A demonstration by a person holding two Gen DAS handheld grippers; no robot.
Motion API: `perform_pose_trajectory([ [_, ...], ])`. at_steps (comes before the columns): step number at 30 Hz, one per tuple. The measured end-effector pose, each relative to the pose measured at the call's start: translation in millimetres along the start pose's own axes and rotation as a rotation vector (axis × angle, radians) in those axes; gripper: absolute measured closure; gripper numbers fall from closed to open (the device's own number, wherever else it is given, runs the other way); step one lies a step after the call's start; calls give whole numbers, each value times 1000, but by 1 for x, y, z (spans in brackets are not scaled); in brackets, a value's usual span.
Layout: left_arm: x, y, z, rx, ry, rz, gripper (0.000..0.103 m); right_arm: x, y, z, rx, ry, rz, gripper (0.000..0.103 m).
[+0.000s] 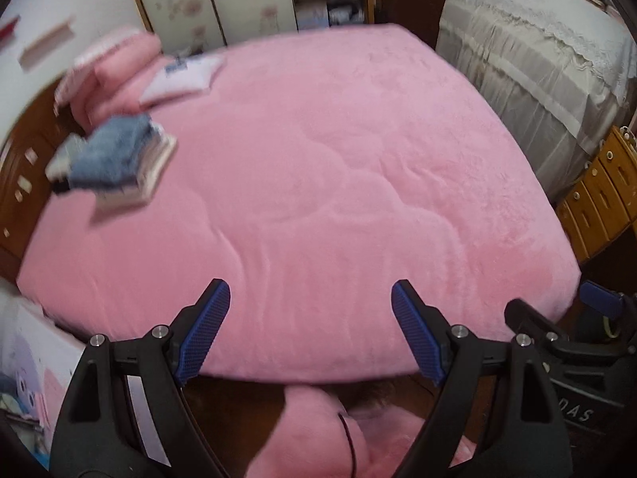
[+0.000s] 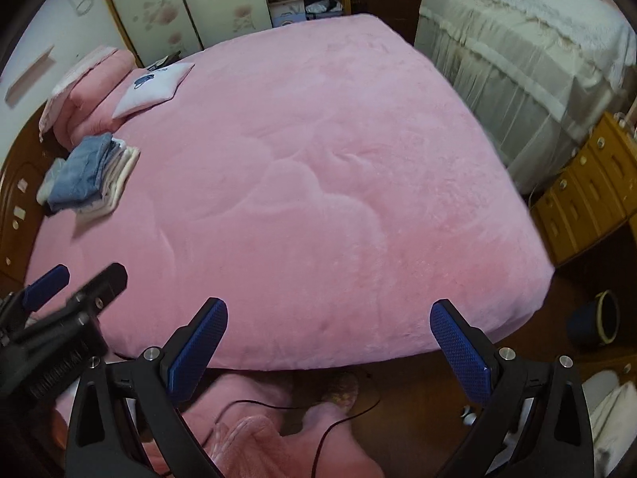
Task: Fold large clothes
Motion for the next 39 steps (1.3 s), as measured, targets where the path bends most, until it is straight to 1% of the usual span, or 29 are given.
perform_pose_trajectory([
  [2, -11, 5, 6, 11, 44, 18, 22, -3, 4, 3, 17, 10, 6, 0],
  [4, -22, 11, 9, 29, 85, 44, 22, -8, 5, 4, 14, 7, -9, 0],
  [5, -30, 15, 11, 45, 113, 47, 22, -15, 3, 3, 12, 19, -18, 0],
  [7, -42, 24, 12, 75, 145, 67, 22, -29, 2, 1, 17, 44, -8, 0],
  [8, -47, 30, 12, 97, 157, 65, 22, -34, 2, 0, 22, 47, -4, 0],
  [11, -56, 37, 12, 114, 145, 52, 22, -52, 2, -8, 39, 53, 16, 0],
  [16, -77, 36, 14, 109, 191, 63, 22, -75, 8, -20, 69, 78, 27, 0],
  [17, -80, 37, 13, 109, 190, 70, 22, -83, 6, -25, 78, 80, 25, 0],
  [19, -86, 38, 10, 98, 185, 60, 22, -94, 7, -32, 93, 80, 24, 0],
  [22, -93, 38, 5, 87, 182, 55, 22, -103, 14, -37, 106, 83, 32, 0],
  [25, -95, 40, 2, 87, 180, 45, 20, -105, 19, -42, 103, 74, 30, 0],
  [26, -97, 42, 1, 91, 183, 46, 17, -106, 21, -44, 106, 74, 29, 0],
  [29, -100, 46, 0, 105, 197, 59, 15, -109, 28, -46, 115, 80, 26, 0],
  [33, -100, 55, -2, 135, 195, 60, 4, -102, 34, -44, 109, 70, 25, 0],
  [35, -98, 58, -3, 149, 188, 62, 2, -99, 36, -42, 105, 64, 31, 0],
  [39, -92, 60, -4, 151, 171, 63, 1, -94, 40, -38, 98, 54, 41, 0],
])
Point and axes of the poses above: each gripper's, at about its wrist camera, not at the fingertips, and x roughly against the way its jaws point, y to its left, z to its underside, the point moved 2 cm from there along -x, roughly the way its jaws point
